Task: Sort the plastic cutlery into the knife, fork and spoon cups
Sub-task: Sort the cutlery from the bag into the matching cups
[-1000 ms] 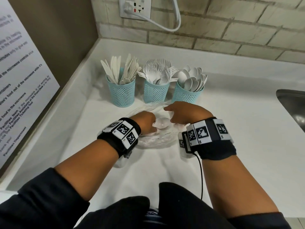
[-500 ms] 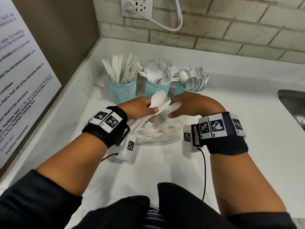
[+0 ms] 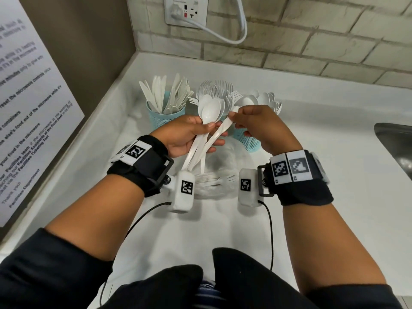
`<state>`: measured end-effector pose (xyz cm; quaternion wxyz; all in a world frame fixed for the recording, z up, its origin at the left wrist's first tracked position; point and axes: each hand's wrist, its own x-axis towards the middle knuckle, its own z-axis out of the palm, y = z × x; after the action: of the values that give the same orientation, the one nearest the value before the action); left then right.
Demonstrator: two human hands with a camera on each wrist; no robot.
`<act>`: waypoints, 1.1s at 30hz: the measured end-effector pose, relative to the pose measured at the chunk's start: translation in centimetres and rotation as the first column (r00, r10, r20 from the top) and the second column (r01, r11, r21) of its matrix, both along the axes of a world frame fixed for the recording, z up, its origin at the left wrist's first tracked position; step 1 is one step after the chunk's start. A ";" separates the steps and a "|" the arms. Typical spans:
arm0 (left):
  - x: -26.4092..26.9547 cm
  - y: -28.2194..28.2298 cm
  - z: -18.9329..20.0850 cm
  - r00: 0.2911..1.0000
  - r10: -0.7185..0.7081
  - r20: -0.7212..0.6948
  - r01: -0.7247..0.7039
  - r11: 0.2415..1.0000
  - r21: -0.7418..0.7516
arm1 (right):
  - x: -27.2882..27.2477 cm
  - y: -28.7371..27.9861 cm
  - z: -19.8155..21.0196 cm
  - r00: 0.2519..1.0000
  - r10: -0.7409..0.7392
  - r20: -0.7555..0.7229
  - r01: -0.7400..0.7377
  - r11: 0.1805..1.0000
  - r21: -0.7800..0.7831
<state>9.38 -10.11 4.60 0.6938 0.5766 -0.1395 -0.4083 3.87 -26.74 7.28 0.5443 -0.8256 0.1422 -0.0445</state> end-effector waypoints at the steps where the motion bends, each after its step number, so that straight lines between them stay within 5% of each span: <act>1: 0.0 0.0 -0.1 1.000 0.019 -0.017 -0.019 1.000 -0.007 | 0.0 0.0 -0.1 1.000 0.001 0.000 -0.001 1.000 -0.001; 13: -1.0 -0.5 -0.7 0.999 0.027 -0.035 -0.026 0.999 0.048 | 0.3 0.3 -0.9 1.000 0.026 0.005 -0.026 0.976 0.217; 23: -1.8 -1.2 -0.7 0.995 0.047 0.086 -0.061 0.984 0.165 | 0.7 -0.1 -1.9 0.999 0.032 -0.011 -0.032 0.998 -0.063; 28: -1.9 -1.2 -0.7 0.996 0.036 0.083 -0.051 0.981 0.189 | 0.7 -0.2 -2.0 0.999 -0.033 0.013 0.033 0.999 -0.028; 33: -2.0 -1.5 -0.8 0.994 -0.009 0.110 -0.013 0.979 0.203 | 0.3 0.5 -1.5 0.988 0.150 -0.024 -0.150 0.989 0.011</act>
<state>7.34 -11.57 3.78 0.6230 0.6662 -0.1344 -0.3873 4.15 -26.24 5.81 0.5481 -0.8319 0.0866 0.0077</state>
